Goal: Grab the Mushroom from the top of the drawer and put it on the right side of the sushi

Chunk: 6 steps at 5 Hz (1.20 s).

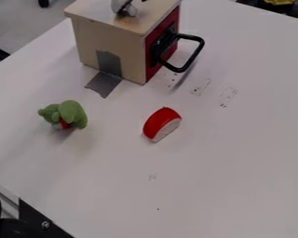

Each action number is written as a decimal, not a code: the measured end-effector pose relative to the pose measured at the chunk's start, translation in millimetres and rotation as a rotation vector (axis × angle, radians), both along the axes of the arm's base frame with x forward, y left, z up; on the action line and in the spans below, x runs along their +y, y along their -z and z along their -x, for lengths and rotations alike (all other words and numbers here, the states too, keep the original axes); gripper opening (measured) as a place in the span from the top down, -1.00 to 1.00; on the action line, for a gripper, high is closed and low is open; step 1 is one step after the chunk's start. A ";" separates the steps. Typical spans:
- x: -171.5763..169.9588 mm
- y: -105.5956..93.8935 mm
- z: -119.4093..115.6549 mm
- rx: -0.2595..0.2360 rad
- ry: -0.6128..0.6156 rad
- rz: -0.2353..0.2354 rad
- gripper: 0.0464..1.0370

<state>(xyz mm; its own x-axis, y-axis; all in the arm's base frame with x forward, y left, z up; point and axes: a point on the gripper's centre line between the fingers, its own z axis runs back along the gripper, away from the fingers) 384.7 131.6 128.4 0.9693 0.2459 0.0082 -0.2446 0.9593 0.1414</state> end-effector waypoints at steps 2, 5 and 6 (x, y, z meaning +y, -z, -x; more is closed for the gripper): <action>2.5 10.1 1.3 0.046 -0.007 -0.010 -0.82; -0.7 4.7 5.3 0.022 0.000 0.017 -0.06; -15.2 -3.6 13.5 -0.009 0.002 0.081 0.19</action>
